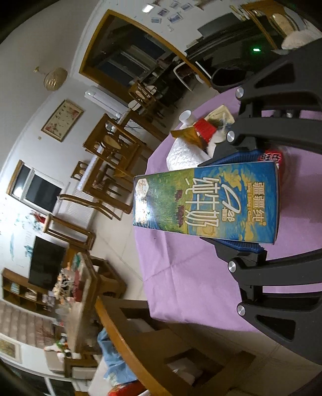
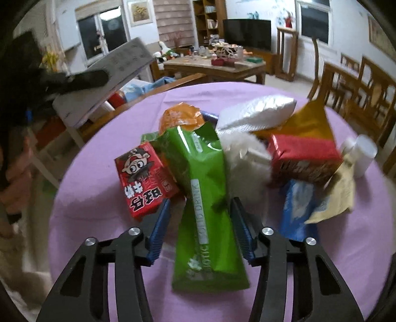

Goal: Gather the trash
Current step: 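Grasp the milk carton with the left tool while the right tool grasps the green snack bag, then carry both items to the black bin and open both tools to drop them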

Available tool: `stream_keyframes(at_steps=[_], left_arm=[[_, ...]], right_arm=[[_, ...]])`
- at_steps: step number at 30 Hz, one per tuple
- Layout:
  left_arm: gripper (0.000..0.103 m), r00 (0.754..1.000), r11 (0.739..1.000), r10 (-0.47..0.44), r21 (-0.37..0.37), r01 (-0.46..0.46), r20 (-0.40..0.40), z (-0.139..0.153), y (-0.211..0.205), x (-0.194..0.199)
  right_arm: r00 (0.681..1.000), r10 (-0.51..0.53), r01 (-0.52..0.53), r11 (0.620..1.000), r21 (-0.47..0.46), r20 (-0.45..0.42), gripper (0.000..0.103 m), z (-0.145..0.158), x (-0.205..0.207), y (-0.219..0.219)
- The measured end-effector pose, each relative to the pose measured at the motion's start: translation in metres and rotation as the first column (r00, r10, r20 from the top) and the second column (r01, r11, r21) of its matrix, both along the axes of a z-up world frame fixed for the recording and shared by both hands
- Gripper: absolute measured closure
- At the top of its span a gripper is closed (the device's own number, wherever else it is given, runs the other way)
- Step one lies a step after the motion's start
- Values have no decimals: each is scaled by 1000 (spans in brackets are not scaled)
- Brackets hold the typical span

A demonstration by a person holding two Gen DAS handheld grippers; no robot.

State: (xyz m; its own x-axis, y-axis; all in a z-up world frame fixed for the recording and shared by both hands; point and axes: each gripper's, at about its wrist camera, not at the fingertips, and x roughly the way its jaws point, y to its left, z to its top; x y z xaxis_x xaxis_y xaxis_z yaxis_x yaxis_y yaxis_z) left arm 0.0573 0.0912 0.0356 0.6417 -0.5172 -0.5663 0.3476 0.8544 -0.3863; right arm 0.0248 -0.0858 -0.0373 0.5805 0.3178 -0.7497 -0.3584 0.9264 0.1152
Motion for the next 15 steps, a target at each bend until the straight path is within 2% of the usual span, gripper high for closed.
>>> stream_keyframes(at_steps=[1,3,5,10,15], left_arm=[[55,1000,1000,2,11,-2,18,0,-1,-4],[55,998,1000,-10,27,8,55,2,-7,-10],[55,997,999,-33,25,31,65,3,-15,-14],[55,993,997,-79,22,77,93,9,-31,-27],[55,984,990,-140,35,137,114,13,-65,-41]], right_arm=[[1000,-4,4,1000,12,-6,66,-1,0,-1],[1000,-7,8,998,61,-12,72,-2,-2,-7],[1000,-3,1,990,140,14,72,5,-10,-16],[995,-24,1,972,233,95,72,27,-30,-45],[979,-135,80,944,319,154,72,46,-55,-101]])
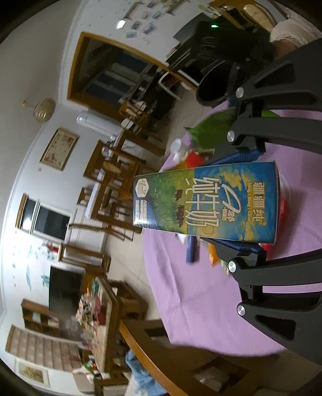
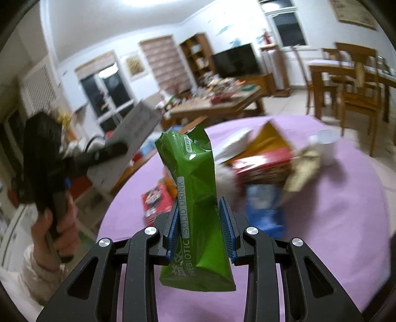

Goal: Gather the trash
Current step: 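Carry both items to the black bin and open both tools to drop them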

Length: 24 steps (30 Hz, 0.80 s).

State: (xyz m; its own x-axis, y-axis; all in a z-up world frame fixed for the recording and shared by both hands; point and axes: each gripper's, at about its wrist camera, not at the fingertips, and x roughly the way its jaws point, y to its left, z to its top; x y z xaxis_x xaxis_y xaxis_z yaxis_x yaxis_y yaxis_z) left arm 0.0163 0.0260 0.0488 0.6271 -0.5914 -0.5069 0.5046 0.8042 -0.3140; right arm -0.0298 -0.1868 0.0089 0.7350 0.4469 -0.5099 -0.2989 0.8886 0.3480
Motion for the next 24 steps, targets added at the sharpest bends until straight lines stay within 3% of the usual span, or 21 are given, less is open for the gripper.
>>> stream_keyframes(at_steps=[4,7,10,13,18,21,24], left_arm=[[55,998,998,-67,-2,67,-3,-1,-43,-7],[55,988,988,-155,-5,155,3,-2,-98,-12],[55,962,963,-270,-27,269,-30,-7,-154,-16],[55,922,924,-382,-27,381,-60,-15,-216,-24],[55,849,854,-516,6,520,-116,-45,-306,-44],[55,816,824,-555,27,566,-163,-63,-351,-50],[55,800,804,-567,80,589,-196,-79,-384,-58]], right_arm=[[992,-118,115,992,60,49,72,9,-25,-60],[968,-236,228,969,101,85,72,14,-45,-115],[915,-388,375,919,122,113,72,17,-70,-172],[834,-540,526,840,129,116,72,11,-99,-230],[712,-702,700,712,54,35,72,-20,-130,-310],[673,-739,740,673,22,-27,72,-47,-143,-342],[659,-749,751,660,4,-64,72,-70,-150,-358]])
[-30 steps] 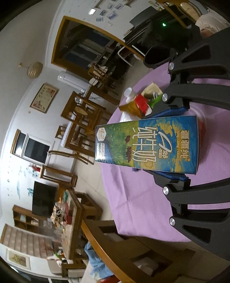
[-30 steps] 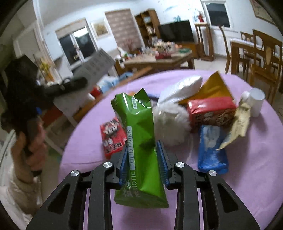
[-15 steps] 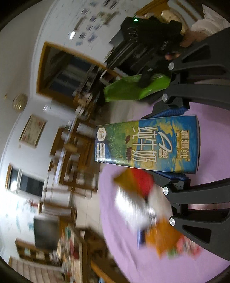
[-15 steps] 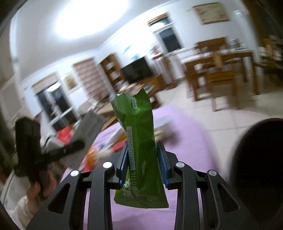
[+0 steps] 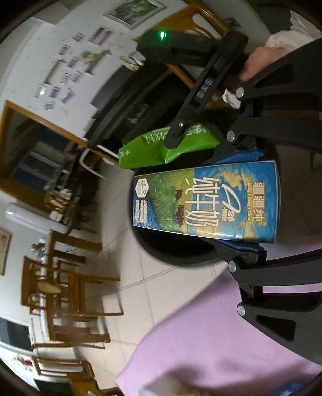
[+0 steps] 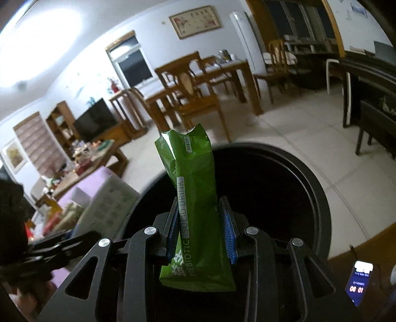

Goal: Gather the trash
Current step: 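Carry both items to the black bin and open both tools to drop them, then grasp the red Wangzai milk box with the left tool while the right tool grasps the tan paper bag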

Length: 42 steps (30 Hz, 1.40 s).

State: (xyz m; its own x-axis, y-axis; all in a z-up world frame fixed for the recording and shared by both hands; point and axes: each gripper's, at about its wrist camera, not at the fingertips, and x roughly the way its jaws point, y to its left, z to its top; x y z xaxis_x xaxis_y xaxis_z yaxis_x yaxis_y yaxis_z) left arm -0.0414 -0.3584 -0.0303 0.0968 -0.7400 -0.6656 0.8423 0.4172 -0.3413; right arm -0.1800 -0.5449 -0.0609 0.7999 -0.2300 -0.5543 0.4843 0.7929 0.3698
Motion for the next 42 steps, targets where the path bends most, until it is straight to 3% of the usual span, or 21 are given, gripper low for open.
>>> stream_keyframes(at_steps=[3,6,7,8,9,15,20,25,28,31,37,40,42], left_arm=[[53,1000,997,-16,71,16,-6,-12,-17,-4],[45,1000,995,-17,94,18,-18,-16,-17,-3],[30,1000,996,-2,89,3,-14,-15,-10,-3],[18,1000,997,12,78,-12,-5,-11,-4,-3],[15,1000,998,25,57,-25,5,-7,4,-4],[12,994,994,94,-61,-91,49,28,59,-8],[10,968,975,208,-113,-193,142,47,131,-1],[10,883,922,384,-58,-383,270,50,223,5],[11,811,849,497,21,-528,309,44,288,14],[11,771,782,553,121,-611,315,34,332,22],[10,764,724,540,266,-636,354,16,366,42],[4,772,723,533,287,-628,347,11,369,50],[4,786,737,533,284,-613,313,9,369,56]], right_arm=[[1000,1,0,1000,18,-21,70,-18,-6,-9],[1000,1,-1,1000,6,-14,34,-21,-8,-8],[1000,-11,11,1000,-7,-10,18,-17,-11,-7],[1000,-13,13,1000,-9,3,16,-11,-12,-1],[1000,-4,4,1000,-2,19,16,-8,-14,-1],[995,39,-40,999,8,97,7,18,-20,20],[976,175,-172,985,-31,131,6,42,7,60],[912,396,-393,918,-47,108,5,62,64,129],[846,531,-528,847,-59,60,5,64,96,182],[772,635,-634,770,-74,3,5,71,127,233],[671,733,-741,660,-124,-109,5,77,178,311],[665,728,-747,641,-175,-171,5,79,207,334],[667,715,-745,635,-207,-207,5,80,223,344]])
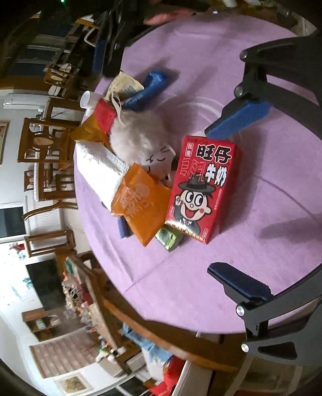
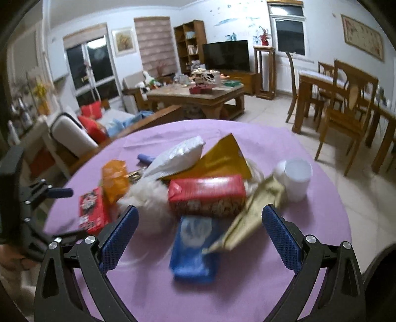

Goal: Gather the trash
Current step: 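Grasp the red Wangzai milk box with the left tool while the right tool grasps the tan paper bag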

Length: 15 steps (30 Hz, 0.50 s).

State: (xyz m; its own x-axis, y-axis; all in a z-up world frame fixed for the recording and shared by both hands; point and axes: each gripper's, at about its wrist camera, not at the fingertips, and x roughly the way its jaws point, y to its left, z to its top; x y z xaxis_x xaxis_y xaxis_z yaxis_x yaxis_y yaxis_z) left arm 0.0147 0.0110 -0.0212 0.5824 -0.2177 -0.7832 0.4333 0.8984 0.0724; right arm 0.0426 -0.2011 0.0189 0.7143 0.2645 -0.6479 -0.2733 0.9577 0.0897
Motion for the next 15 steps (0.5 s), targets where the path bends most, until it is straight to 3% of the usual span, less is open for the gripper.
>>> stream_keyframes(at_steps=[5,10,15], left_arm=[[5,1000,1000,-21,-22,20,-18,-2,-6,5],[5,995,996,-90,-23,89,-49,-12,-11,1],[5,995,996,-73,-52,70,-63,-14,-11,11]], right_arm=[[999,-1,-2,998,-68,-37,5,-9,33,11],[993,-95,98,994,43,-65,5,-11,40,-14],[971,-185,201,975,99,-152,8,-37,37,-52]])
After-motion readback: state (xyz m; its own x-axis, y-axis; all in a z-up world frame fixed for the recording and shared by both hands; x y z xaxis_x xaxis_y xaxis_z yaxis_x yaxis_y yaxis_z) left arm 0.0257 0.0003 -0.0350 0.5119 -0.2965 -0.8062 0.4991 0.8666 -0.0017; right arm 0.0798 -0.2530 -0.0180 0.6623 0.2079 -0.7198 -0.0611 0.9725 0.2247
